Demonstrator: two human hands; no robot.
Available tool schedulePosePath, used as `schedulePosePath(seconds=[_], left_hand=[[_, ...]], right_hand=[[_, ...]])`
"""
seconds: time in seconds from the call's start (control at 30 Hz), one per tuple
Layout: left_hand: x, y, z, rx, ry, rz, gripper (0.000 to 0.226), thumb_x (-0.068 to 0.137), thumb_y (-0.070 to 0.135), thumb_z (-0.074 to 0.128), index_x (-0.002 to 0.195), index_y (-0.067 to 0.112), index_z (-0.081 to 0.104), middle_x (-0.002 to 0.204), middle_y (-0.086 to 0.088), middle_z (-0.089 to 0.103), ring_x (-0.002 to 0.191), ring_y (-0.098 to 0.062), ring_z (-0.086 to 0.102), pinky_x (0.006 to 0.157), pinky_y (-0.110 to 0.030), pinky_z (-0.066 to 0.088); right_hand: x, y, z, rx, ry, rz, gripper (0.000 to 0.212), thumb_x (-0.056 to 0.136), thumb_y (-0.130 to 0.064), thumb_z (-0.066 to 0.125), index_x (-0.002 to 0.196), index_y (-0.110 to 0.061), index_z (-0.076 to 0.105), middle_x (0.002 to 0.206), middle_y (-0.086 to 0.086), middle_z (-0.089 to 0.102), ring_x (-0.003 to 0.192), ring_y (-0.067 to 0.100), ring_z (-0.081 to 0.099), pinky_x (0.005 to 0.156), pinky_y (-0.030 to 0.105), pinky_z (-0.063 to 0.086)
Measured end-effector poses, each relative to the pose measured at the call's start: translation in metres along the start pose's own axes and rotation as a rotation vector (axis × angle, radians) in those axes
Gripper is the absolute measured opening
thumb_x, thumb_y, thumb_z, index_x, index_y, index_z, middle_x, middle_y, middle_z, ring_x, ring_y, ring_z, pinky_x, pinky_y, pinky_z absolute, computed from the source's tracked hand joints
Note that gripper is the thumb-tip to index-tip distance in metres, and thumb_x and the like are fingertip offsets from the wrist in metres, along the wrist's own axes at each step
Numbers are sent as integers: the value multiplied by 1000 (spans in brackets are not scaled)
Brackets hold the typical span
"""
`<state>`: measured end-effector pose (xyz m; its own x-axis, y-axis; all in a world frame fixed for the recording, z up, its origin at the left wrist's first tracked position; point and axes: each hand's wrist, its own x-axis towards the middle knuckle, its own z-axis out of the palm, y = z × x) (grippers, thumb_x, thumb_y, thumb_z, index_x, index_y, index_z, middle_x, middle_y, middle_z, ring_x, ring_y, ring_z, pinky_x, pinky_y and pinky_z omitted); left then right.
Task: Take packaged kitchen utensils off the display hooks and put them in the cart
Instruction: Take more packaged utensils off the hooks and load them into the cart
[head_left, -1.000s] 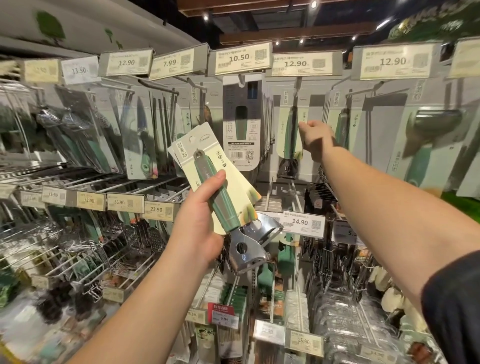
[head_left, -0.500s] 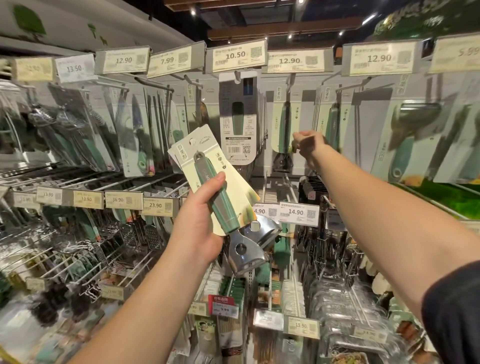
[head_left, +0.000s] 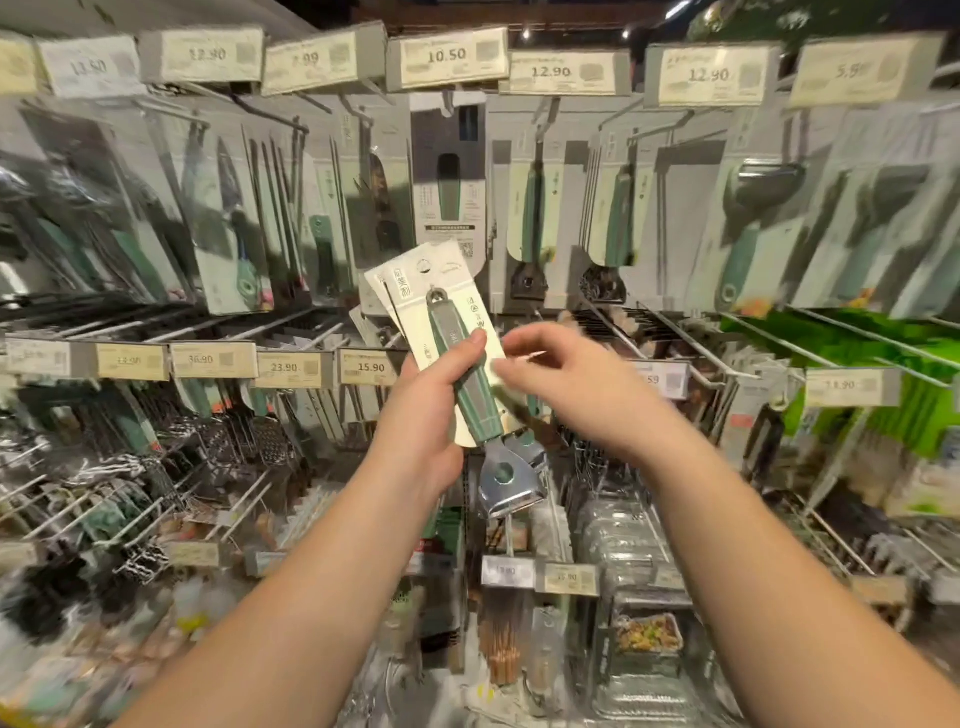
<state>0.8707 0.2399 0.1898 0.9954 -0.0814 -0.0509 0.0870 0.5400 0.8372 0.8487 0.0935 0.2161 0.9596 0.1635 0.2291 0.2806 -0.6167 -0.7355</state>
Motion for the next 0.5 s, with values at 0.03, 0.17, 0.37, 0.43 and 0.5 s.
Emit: schedulePosePath(seconds=[0.03, 0.17, 0.37, 0.43, 0.5], left_hand=[[-1, -4, 1, -7, -2, -8, 40, 90, 19, 72, 128, 13, 63, 113, -12, 75, 98, -31, 74, 68, -40, 62], [-6, -18, 7, 8, -24, -22, 42, 88, 21, 74, 129, 16, 63, 114, -6, 75, 99, -26, 74, 74, -36, 62], [-12, -30, 13, 28, -75, -71, 42, 88, 17, 74, 128, 13, 63, 117, -11, 74, 98, -26, 74, 75, -37, 60], [-13, -31, 16, 58, -94, -75, 39, 91, 16, 70, 129, 11, 63, 117, -13, 73, 91, -25, 75, 63, -32, 59], [-14, -32, 20, 91, -92, -76, 36, 93, 18, 66, 128, 12, 64, 114, -11, 74, 89, -24, 74, 60, -30, 58]], right_hand=[[-10, 3, 6, -12, 17, 10, 53, 87, -60, 63, 133, -36, 53, 121, -21, 58, 88, -4, 61, 73, 20, 48], [-29, 11, 21, -167, 91, 42, 80, 80, -58, 73, 147, -27, 41, 138, -12, 39, 128, 7, 40, 102, 25, 35], [-36, 19, 25, -329, 194, 78, 70, 82, -55, 69, 141, -26, 46, 122, -3, 42, 126, 17, 34, 102, 34, 37], [-38, 22, 23, -312, 208, 94, 59, 84, -50, 67, 136, -28, 49, 114, -5, 43, 119, 18, 43, 98, 35, 43], [-38, 25, 22, -288, 233, 102, 50, 85, -47, 65, 130, -29, 54, 106, -6, 43, 110, 20, 51, 90, 36, 48]])
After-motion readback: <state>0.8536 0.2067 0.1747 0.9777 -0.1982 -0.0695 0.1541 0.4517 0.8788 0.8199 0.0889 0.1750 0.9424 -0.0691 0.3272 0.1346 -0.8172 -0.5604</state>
